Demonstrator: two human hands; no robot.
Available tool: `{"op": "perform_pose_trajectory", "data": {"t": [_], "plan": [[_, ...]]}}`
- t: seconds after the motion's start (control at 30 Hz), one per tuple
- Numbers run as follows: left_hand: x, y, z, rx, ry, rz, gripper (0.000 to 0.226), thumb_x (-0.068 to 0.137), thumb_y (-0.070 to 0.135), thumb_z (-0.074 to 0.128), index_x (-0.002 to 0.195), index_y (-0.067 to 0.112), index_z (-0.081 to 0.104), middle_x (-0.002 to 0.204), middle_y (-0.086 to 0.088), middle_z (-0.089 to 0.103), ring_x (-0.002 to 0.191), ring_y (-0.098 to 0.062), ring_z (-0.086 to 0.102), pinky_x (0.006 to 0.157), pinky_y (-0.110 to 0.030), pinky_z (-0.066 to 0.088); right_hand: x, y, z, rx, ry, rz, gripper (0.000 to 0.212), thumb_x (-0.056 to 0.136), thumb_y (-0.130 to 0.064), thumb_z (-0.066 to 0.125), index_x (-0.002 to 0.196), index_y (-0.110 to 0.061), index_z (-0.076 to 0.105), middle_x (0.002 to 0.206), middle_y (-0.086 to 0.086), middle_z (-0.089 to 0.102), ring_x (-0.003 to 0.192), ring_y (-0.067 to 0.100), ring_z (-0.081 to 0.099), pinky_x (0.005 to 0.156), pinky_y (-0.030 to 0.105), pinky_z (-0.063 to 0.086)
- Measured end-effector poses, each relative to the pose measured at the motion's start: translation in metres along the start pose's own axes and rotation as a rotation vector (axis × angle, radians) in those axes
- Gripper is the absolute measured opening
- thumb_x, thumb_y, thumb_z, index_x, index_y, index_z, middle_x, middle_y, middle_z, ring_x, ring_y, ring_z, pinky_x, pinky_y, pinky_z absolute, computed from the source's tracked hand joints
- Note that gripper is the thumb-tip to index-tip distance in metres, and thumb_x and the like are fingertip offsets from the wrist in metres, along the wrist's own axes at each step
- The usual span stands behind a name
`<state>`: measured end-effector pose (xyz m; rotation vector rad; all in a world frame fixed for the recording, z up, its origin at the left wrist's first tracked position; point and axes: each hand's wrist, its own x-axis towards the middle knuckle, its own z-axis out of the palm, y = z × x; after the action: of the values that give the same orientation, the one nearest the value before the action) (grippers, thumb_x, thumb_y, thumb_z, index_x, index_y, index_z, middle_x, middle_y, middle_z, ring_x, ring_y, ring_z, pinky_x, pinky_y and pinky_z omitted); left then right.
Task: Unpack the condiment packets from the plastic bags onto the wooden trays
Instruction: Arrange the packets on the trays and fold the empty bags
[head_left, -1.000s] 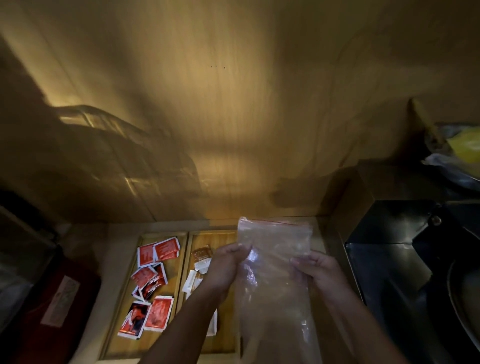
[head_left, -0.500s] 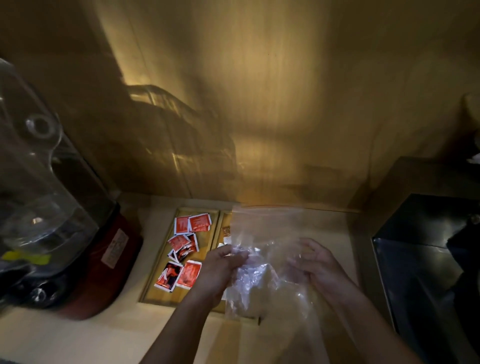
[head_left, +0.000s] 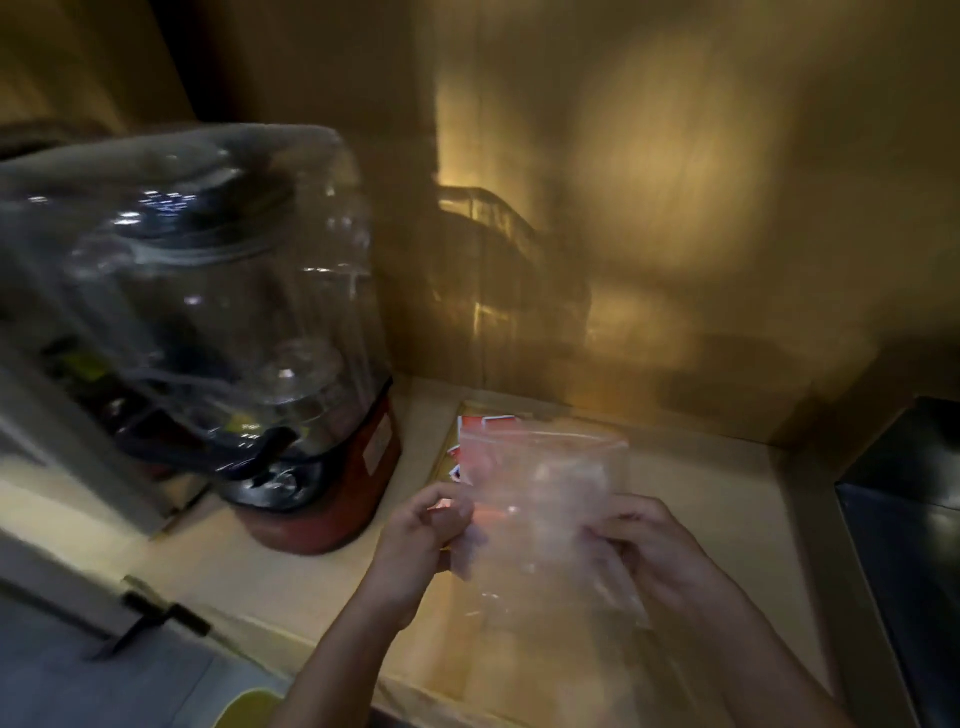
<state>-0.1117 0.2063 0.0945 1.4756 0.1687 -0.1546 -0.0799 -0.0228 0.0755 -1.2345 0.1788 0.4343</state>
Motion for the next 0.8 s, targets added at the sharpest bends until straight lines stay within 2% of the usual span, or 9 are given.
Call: {"op": "perform_pose_trajectory", "data": {"t": [0.07, 0.23, 0.3, 0.4, 0.5, 0.6, 0.67, 0.7, 0.8], "plan": [[-0.019, 0.000, -0.028, 0.024, 0.033, 0.039, 0.030, 0.080, -0.016, 0.047, 0.081, 0.007, 0.066, 0.059, -0.001, 0.068, 0.049, -0.014, 0.057, 0.042, -0.020, 0.045, -0.002, 0.010, 0.026, -0.011, -0.037, 0.008, 0.039, 0.075, 0.024, 0.047, 0.067, -0.003, 0.074, 0.054, 0.006, 0.069, 0.043, 0.013, 0.063, 0.039, 0.017, 0.050], [-0.065, -0.003, -0.097, 0.095, 0.144, 0.108, 0.051, 0.072, -0.026, 0.034, 0.057, 0.011, 0.066, 0.057, 0.006, 0.068, 0.057, 0.001, 0.060, 0.053, -0.007, 0.044, -0.013, 0.033, 0.101, -0.075, -0.144, -0.026, 0.052, 0.076, 0.028, 0.034, 0.046, 0.001, 0.066, 0.047, 0.006, 0.067, 0.040, 0.007, 0.061, 0.037, 0.010, 0.042], [-0.081, -0.004, -0.120, 0.062, 0.186, 0.087, 0.044, 0.076, -0.018, 0.038, 0.053, 0.009, 0.063, 0.054, 0.005, 0.066, 0.055, -0.001, 0.058, 0.051, -0.008, 0.043, -0.016, 0.043, 0.127, -0.061, -0.215, -0.013, 0.054, 0.074, 0.027, 0.031, 0.043, 0.000, 0.066, 0.053, 0.009, 0.070, 0.046, 0.013, 0.065, 0.040, 0.014, 0.047], [-0.102, -0.008, -0.150, -0.011, 0.235, 0.015, 0.024, 0.065, 0.009, 0.046, 0.053, 0.014, 0.066, 0.060, 0.000, 0.062, 0.064, -0.020, 0.052, 0.056, -0.025, 0.038, -0.017, 0.056, 0.159, -0.052, -0.276, 0.048, 0.041, 0.078, 0.010, 0.038, 0.055, -0.001, 0.070, 0.063, 0.011, 0.071, 0.053, 0.020, 0.067, 0.050, 0.025, 0.049], [-0.121, -0.010, -0.172, -0.187, 0.299, -0.022, 0.029, 0.075, 0.024, 0.047, 0.066, 0.012, 0.072, 0.073, -0.008, 0.063, 0.074, -0.024, 0.055, 0.064, -0.029, 0.044, -0.016, 0.069, 0.186, -0.203, -0.321, 0.112, 0.013, 0.073, -0.021, 0.062, 0.072, -0.010, 0.069, 0.069, 0.003, 0.069, 0.060, 0.016, 0.065, 0.054, 0.027, 0.042], [-0.138, -0.017, -0.181, -0.110, 0.334, -0.103, 0.029, 0.085, 0.041, 0.050, 0.097, 0.021, 0.067, 0.104, -0.006, 0.063, 0.090, -0.020, 0.060, 0.069, -0.029, 0.048, -0.008, 0.085, 0.208, -0.358, -0.408, 0.112, 0.041, 0.051, -0.032, 0.076, 0.091, -0.027, 0.066, 0.100, 0.004, 0.063, 0.087, 0.018, 0.063, 0.068, 0.033, 0.047], [-0.147, -0.022, -0.185, -0.057, 0.415, -0.141, 0.038, 0.085, 0.032, 0.060, 0.121, 0.028, 0.050, 0.129, -0.006, 0.049, 0.104, -0.021, 0.055, 0.072, -0.026, 0.045, -0.003, 0.093, 0.223, -0.409, -0.470, 0.103, 0.069, 0.050, -0.028, 0.078, 0.114, -0.039, 0.055, 0.129, 0.006, 0.050, 0.118, 0.024, 0.053, 0.095, 0.041, 0.048], [-0.151, -0.026, -0.188, -0.077, 0.454, -0.147, 0.048, 0.085, 0.021, 0.062, 0.128, 0.029, 0.041, 0.133, -0.007, 0.045, 0.104, -0.020, 0.055, 0.071, -0.024, 0.047, -0.002, 0.098, 0.231, -0.399, -0.513, 0.097, 0.076, 0.052, -0.025, 0.078, 0.119, -0.045, 0.049, 0.138, 0.006, 0.043, 0.127, 0.026, 0.046, 0.103, 0.046, 0.044], [-0.163, -0.039, -0.195, -0.121, 0.536, -0.155, 0.062, 0.085, -0.002, 0.058, 0.132, 0.023, 0.026, 0.109, 0.003, 0.053, 0.083, -0.006, 0.056, 0.057, -0.011, 0.050, 0.001, 0.115, 0.254, -0.415, -0.584, 0.102, 0.083, 0.054, -0.018, 0.077, 0.122, -0.049, 0.042, 0.141, 0.014, 0.042, 0.129, 0.030, 0.045, 0.096, 0.043, 0.050]]}}
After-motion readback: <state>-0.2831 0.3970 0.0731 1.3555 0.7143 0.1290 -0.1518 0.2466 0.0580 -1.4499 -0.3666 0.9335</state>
